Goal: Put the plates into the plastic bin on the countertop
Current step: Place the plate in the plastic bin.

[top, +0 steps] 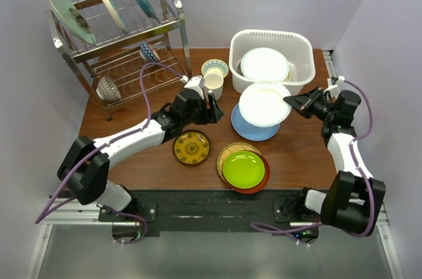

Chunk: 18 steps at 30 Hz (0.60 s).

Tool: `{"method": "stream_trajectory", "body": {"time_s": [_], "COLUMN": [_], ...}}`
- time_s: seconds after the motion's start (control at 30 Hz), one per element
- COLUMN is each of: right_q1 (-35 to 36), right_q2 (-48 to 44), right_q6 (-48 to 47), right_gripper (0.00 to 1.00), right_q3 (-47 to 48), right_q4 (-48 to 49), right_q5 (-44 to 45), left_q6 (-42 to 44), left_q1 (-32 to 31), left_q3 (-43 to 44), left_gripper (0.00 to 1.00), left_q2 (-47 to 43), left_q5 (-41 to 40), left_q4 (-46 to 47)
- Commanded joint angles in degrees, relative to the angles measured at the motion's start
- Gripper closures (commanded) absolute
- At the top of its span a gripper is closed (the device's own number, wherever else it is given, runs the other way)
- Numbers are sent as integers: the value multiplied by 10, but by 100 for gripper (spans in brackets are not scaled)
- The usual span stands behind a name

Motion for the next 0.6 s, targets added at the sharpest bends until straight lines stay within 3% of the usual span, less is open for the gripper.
{"method": "stream_trajectory", "body": {"time_s": [0.0,0.57], "right_q1": [3,23], "right_q2": [8,150], "right_q6": [63,77], "right_gripper": [100,100], "right_q3": [62,201], "right_q4": [79,97], "right_q5": [-14,38], "left_q6": [15,15], "left_q1": [-5,-15], "left_q3": [17,23], "left_gripper": [28,28], "left_q2": [11,35], "left_q5": [8,30], "left_q4": [14,-9]}}
